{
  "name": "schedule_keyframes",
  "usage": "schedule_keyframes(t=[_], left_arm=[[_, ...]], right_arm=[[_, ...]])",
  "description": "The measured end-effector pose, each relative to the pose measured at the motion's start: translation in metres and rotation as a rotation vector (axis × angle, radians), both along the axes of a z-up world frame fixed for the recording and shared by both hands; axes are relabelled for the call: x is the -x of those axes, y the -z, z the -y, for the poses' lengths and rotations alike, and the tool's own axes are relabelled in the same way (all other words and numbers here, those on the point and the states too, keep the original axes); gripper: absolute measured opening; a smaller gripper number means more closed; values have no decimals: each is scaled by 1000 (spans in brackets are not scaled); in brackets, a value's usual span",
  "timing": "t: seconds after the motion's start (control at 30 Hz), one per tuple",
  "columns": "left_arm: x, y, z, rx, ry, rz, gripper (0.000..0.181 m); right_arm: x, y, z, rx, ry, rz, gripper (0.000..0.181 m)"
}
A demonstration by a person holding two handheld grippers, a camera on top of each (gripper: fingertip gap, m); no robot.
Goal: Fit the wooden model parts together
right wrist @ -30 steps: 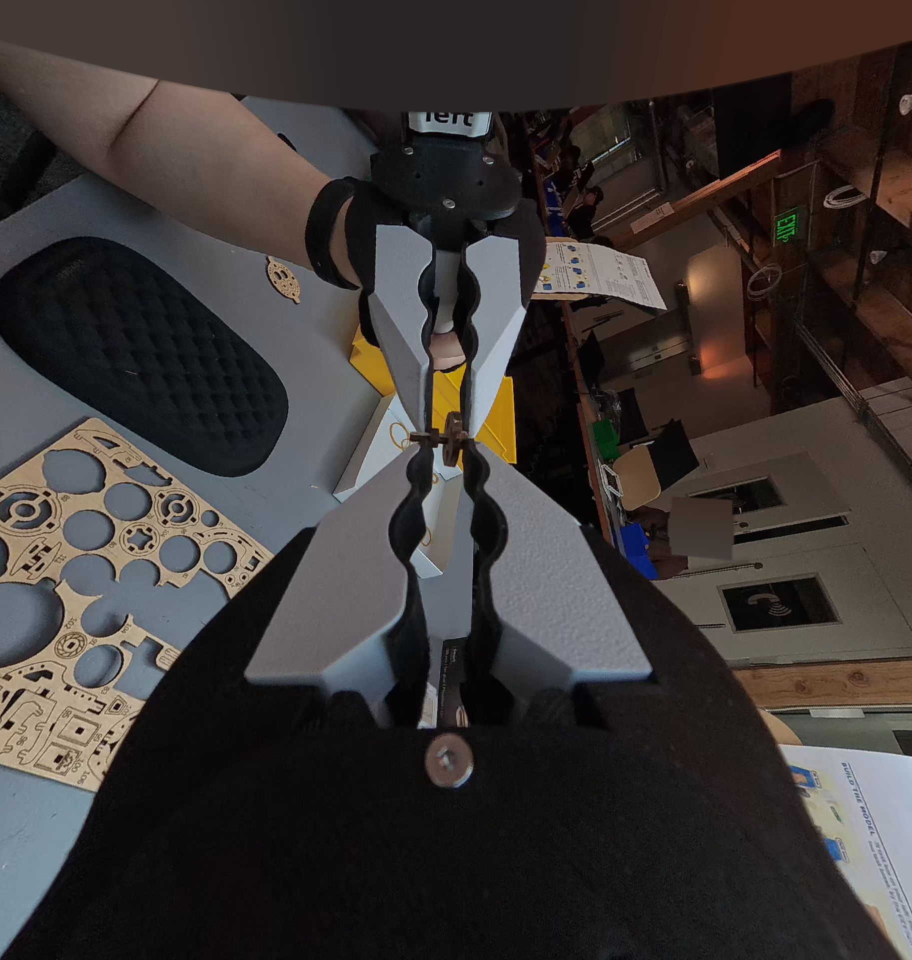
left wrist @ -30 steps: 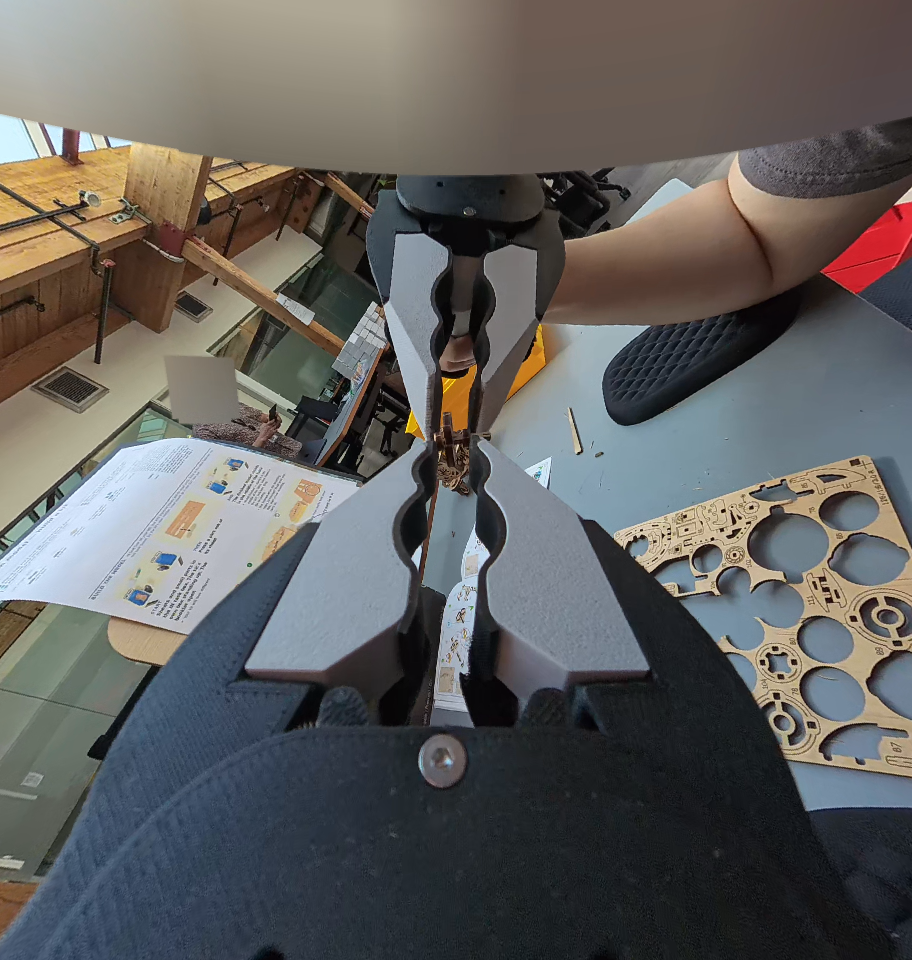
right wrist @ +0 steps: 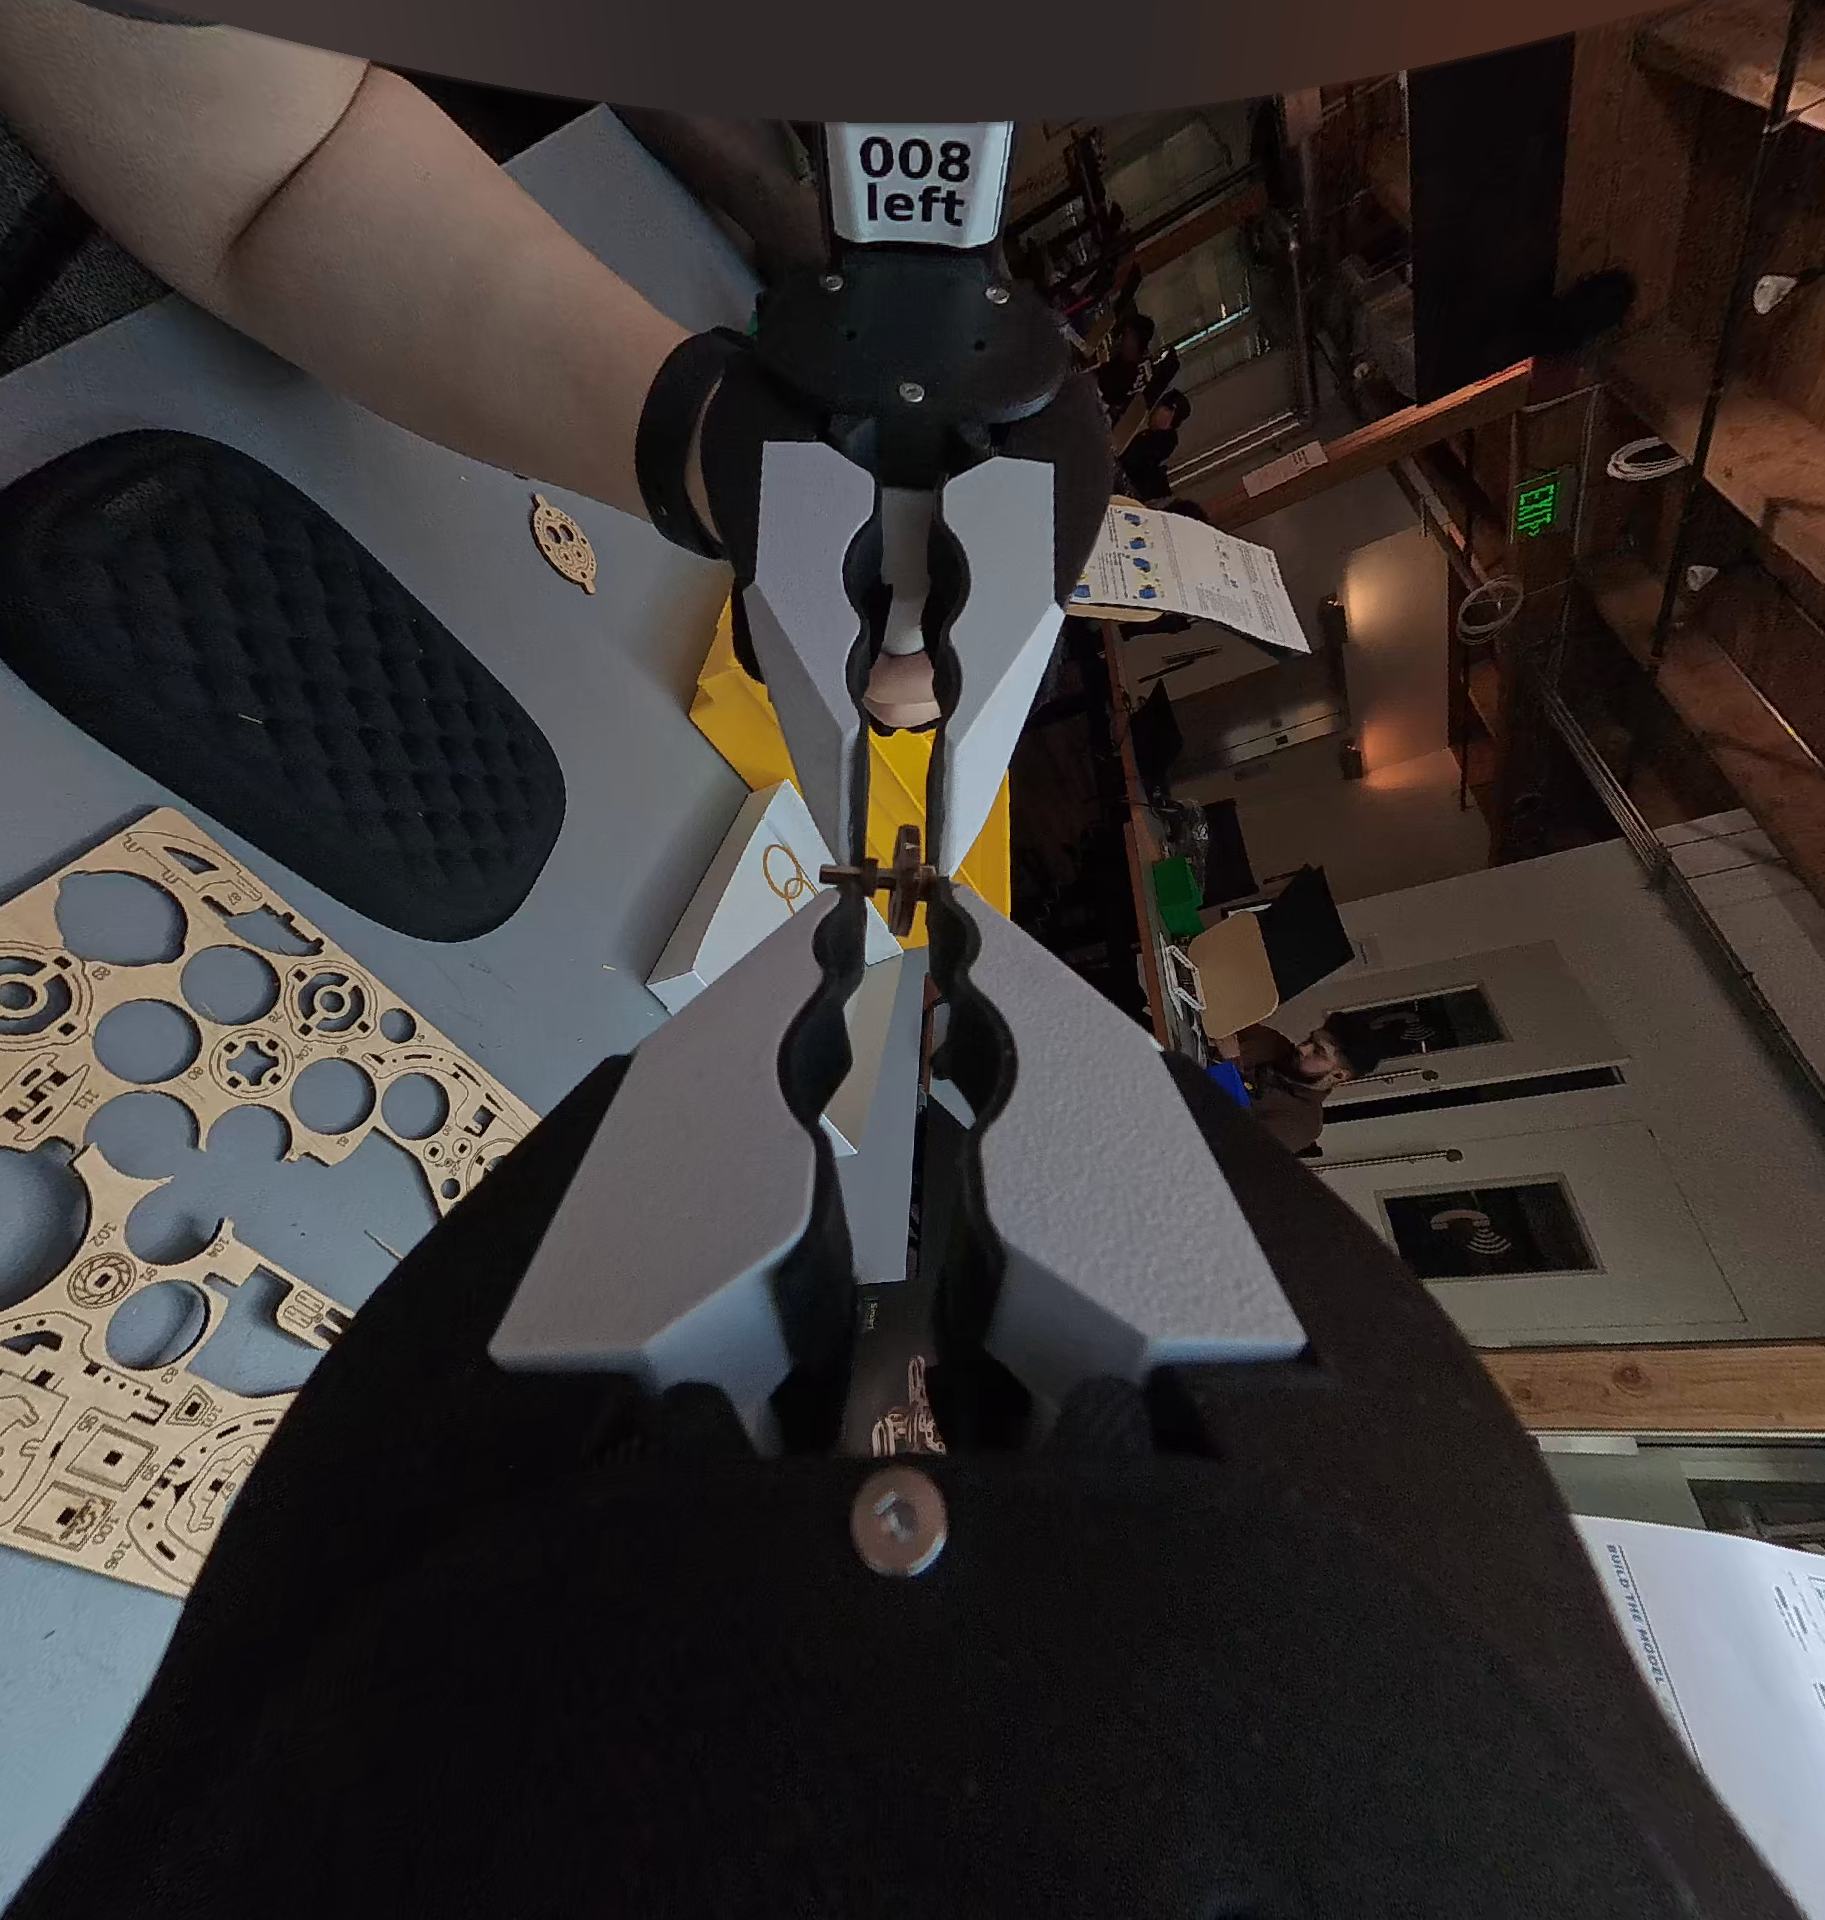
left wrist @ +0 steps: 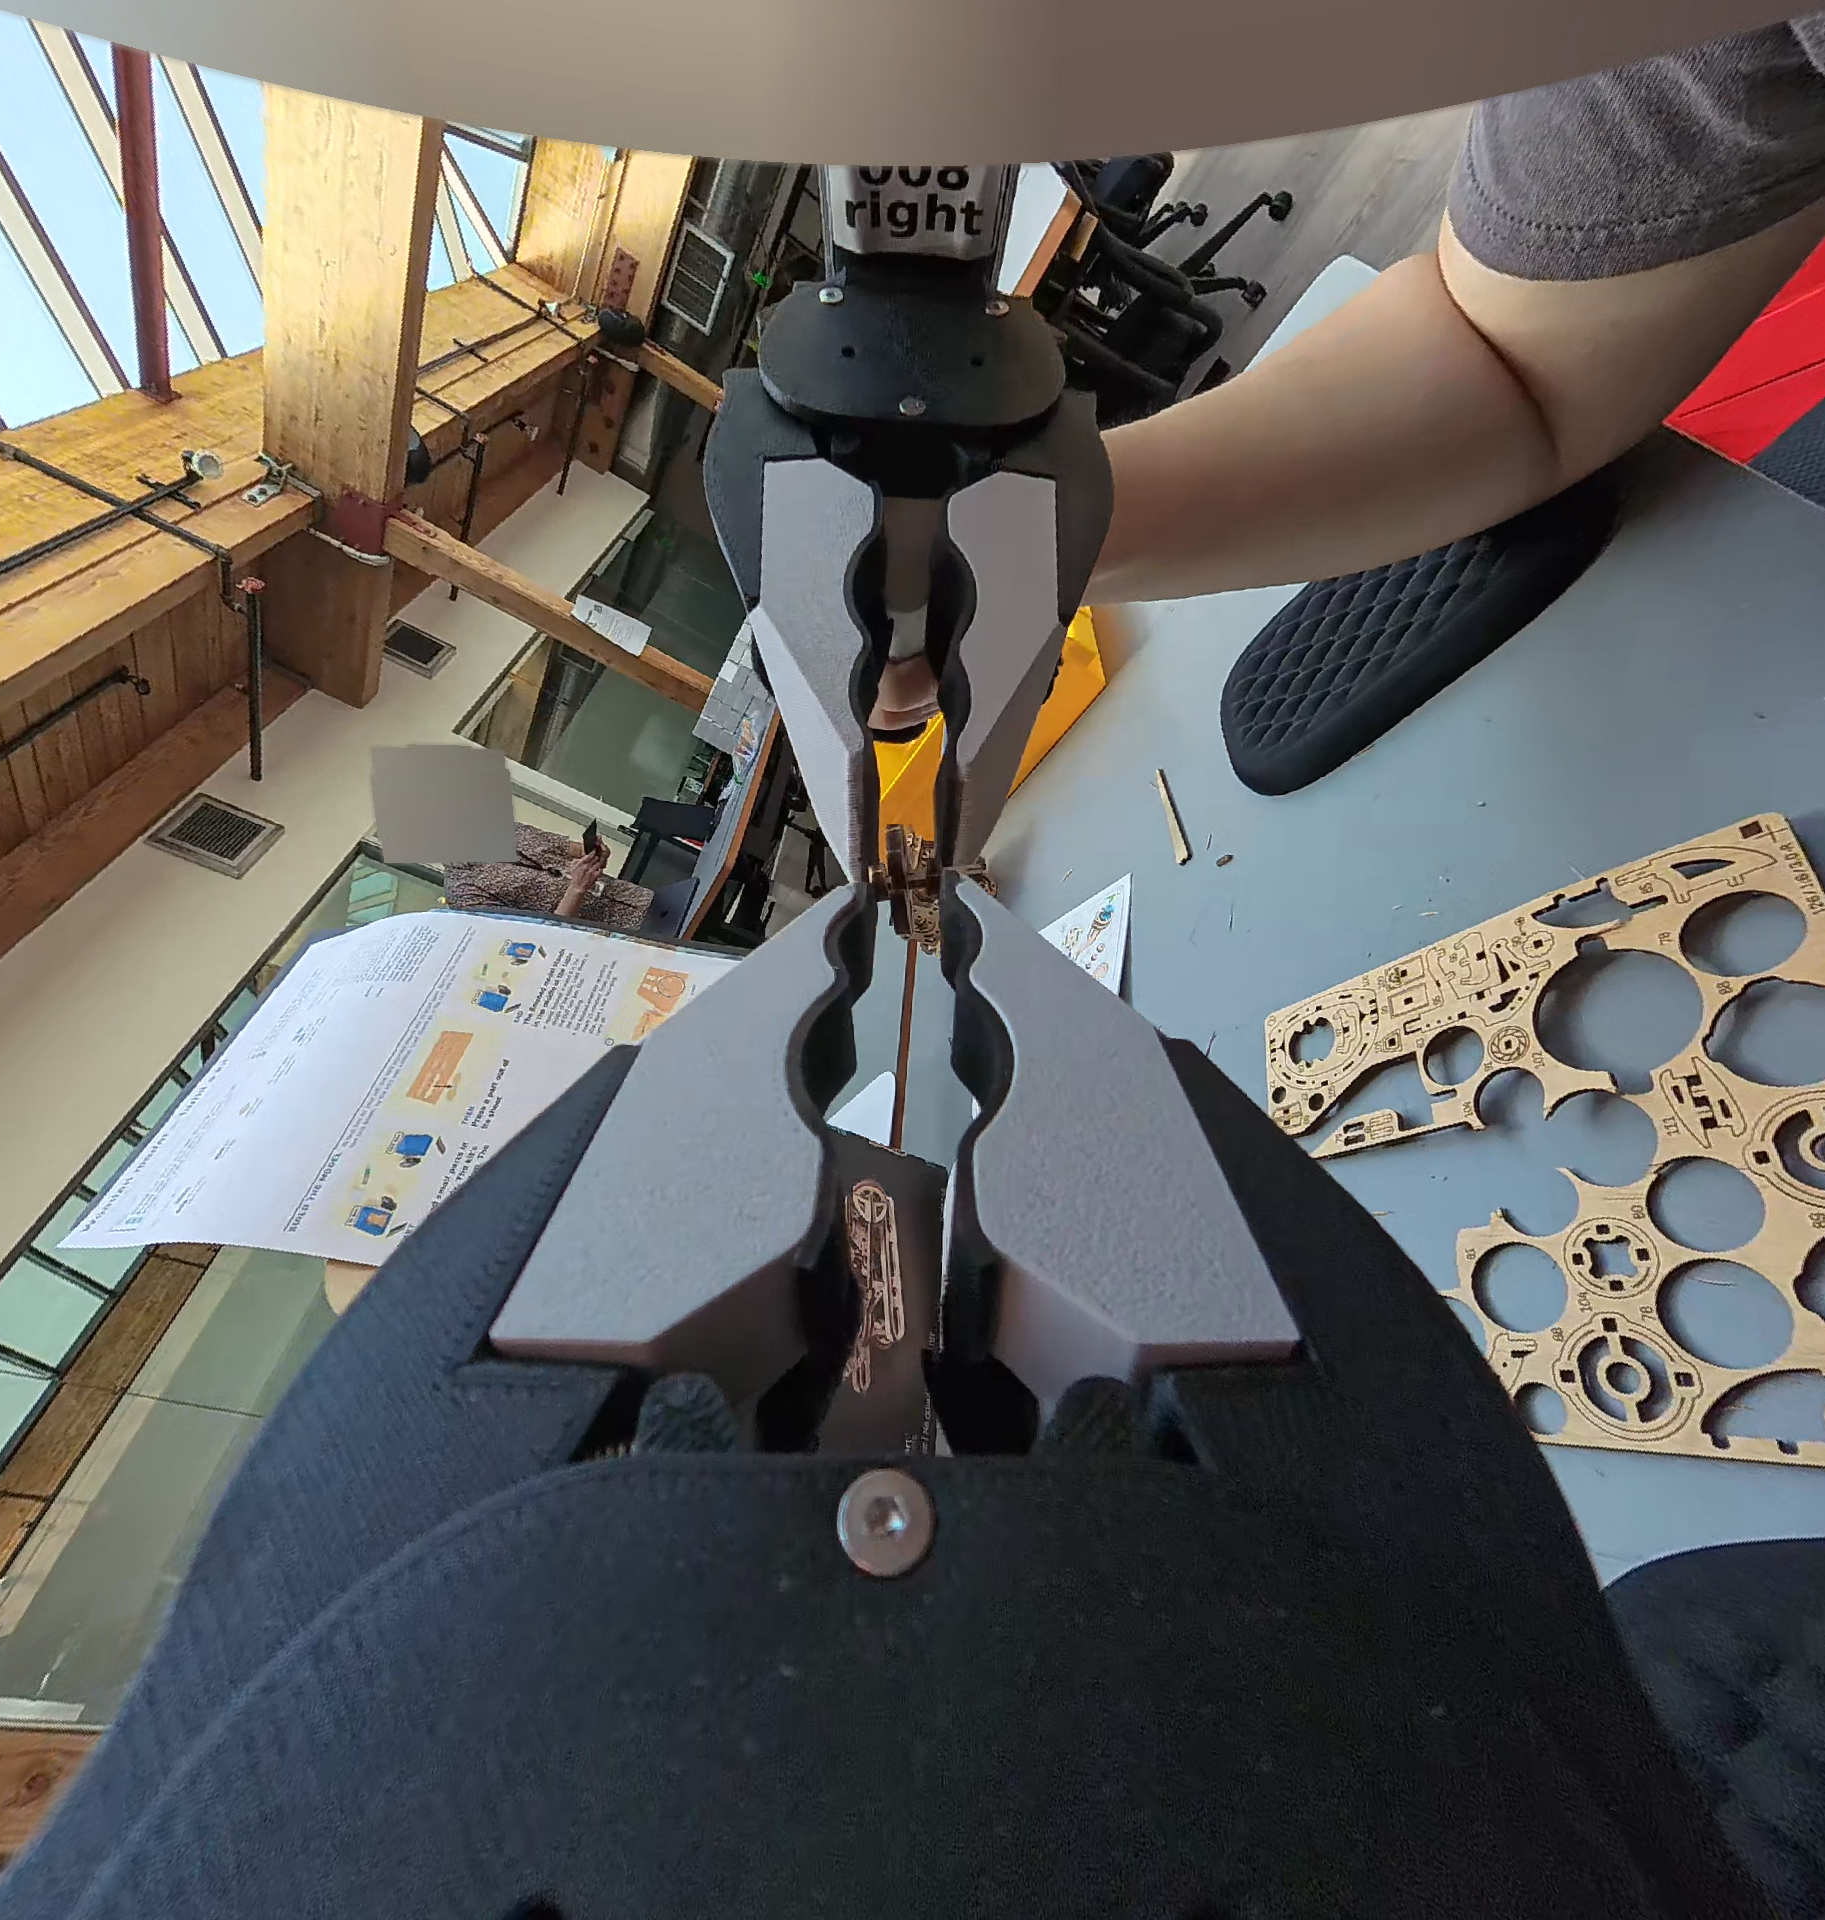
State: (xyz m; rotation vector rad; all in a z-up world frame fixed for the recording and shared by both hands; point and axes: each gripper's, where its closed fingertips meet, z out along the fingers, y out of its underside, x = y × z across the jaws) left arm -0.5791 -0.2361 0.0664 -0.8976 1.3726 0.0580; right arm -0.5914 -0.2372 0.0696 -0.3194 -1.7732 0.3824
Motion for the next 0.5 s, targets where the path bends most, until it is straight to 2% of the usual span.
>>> schedule_keyframes(t=[0.33, 0.5], left_arm=[[2, -3, -2, 3, -7, 15, 10], [3, -6, 0, -50, -25, -7, 10]], right_arm=[[2, -2, -2, -15, 24, -25, 11], [3, -4, 1, 0, 3, -23, 13]])
